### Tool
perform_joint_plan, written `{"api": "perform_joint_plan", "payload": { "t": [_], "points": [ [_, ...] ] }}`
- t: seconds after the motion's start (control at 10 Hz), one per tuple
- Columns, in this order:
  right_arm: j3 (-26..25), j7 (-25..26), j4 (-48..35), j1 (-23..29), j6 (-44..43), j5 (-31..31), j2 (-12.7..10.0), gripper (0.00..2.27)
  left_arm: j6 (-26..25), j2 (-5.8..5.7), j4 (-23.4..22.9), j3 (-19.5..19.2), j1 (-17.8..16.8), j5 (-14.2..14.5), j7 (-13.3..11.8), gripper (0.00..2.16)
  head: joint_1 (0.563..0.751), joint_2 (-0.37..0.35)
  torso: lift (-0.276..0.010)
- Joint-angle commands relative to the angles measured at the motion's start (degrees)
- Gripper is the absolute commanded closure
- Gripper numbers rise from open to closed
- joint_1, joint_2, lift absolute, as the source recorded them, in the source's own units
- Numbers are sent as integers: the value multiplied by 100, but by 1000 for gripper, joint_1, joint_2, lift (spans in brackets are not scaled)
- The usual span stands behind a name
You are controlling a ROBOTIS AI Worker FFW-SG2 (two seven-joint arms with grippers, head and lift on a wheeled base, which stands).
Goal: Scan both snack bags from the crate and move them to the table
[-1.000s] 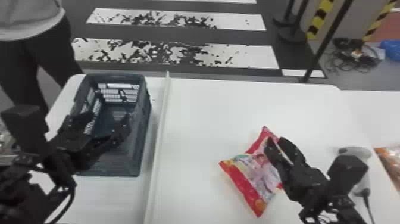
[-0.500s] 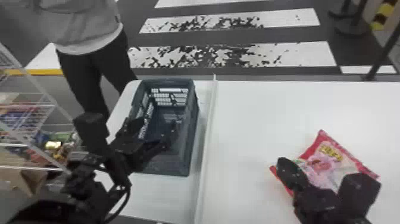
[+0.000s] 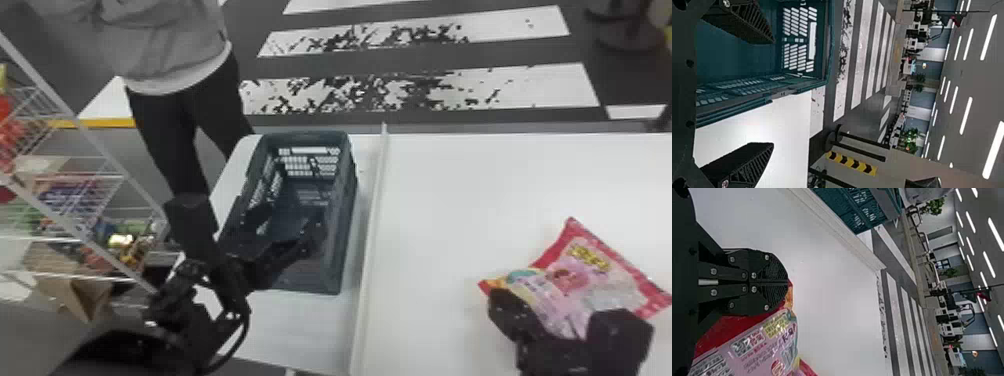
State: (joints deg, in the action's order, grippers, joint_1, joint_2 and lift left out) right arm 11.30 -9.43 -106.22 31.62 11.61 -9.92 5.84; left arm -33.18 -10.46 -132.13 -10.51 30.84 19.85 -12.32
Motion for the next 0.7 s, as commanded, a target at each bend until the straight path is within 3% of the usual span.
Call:
{"api": "perform_joint_plan", "payload": {
  "t": [0.0,0.4,0.6],
  "points": [
    [-242,-6,-48,160,48,-124,66,2246,0,0,30,23,-25,-7,-7,70,695,235,-87],
    [-857,-42,-241,494,276,-554,163,2246,18,-18,65,84,-69,-7,-34,70,695,129,-87],
    [-1103,-340,-689,766,505,-976,172,2246,18,-18,74,93,-69,-7,-34,70,695,101,-87]
  ]
}}
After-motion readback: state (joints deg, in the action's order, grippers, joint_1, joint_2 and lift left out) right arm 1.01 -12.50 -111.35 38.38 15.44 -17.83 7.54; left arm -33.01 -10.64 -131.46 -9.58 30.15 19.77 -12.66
